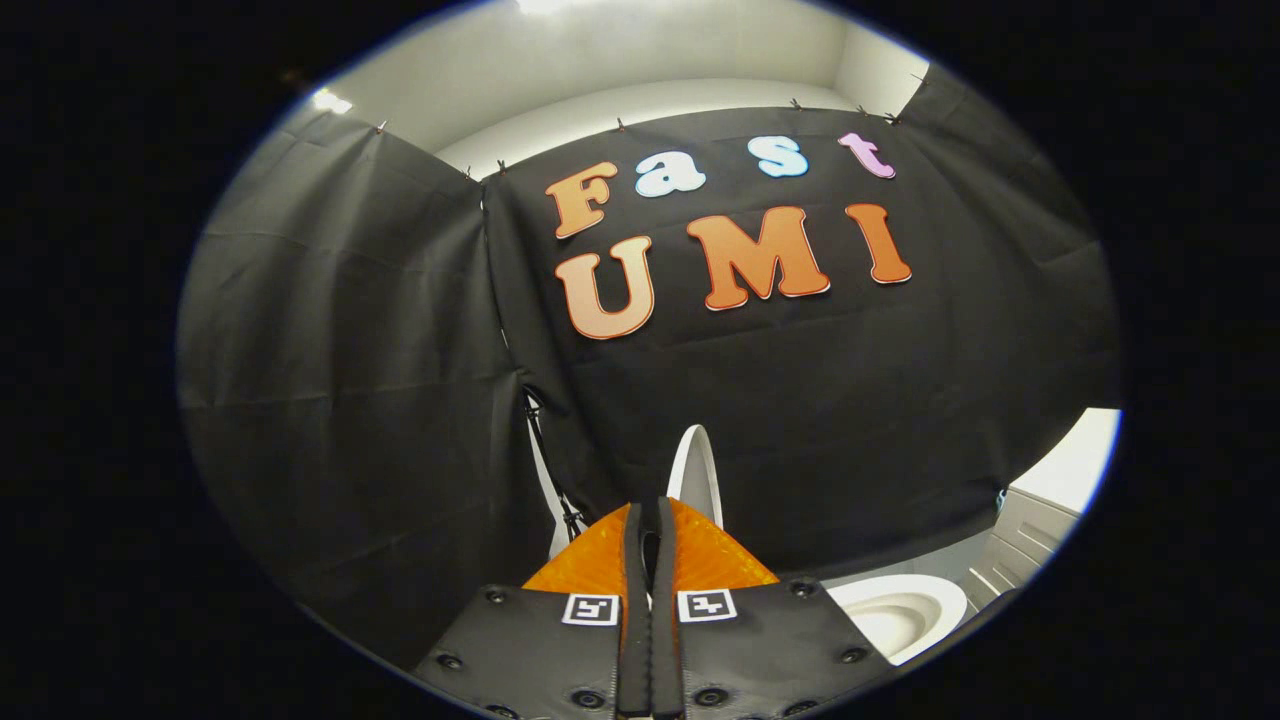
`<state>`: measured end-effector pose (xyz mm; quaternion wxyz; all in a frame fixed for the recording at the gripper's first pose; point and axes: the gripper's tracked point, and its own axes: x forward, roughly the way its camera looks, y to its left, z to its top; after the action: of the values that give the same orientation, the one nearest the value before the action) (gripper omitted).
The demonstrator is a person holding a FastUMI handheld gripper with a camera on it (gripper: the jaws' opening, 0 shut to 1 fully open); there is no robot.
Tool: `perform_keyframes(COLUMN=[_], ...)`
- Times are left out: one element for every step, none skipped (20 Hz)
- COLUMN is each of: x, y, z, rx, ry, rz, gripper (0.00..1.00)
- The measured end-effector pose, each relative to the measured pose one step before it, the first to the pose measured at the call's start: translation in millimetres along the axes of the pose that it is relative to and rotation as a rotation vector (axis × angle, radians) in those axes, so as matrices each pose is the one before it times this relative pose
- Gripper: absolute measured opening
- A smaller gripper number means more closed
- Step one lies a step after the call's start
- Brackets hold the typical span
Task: Open the toilet lid.
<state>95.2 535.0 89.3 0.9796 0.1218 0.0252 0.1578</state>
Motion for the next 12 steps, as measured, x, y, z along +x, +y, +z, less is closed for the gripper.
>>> perform_keyframes(x=[1.44, 1.81, 0.70, 2.91, 3.35, 2.47, 4.81, 2.49, 0.19, 1.93, -1.08, 1.94], y=[4.37, 5.75, 7.22, 7.50, 9.94, 8.71, 6.83, 8.71, 8.48, 5.93, 8.56, 4.16], z=[-1.27, -2.18, -2.51, -2.88, -1.29, -1.36, -3.93, -2.65, -2.44, -2.71, -2.08, -1.87], rx=[0.00508, 0.00285, -0.00204, -0.00256, -0.00683, -0.01065, -0.00756, -0.00458, -0.00307, -0.00031, 0.00025, -0.00025], ry=[0.00037, 0.00508, 0.00451, 0.00473, 0.00634, 0.00363, 0.00387, 0.00506, 0.00492, 0.00348, 0.00292, 0.00167], rz=[-0.00102, 0.00161, 0.00551, 0.00763, 0.00960, 0.00817, 0.00574, 0.00875, 0.00864, 0.00588, 0.00593, 0.00364], gripper=[0.08, 0.08, 0.08, 0.08, 0.08, 0.08, 0.08, 0.08, 0.08, 0.08, 0.08, 0.08])
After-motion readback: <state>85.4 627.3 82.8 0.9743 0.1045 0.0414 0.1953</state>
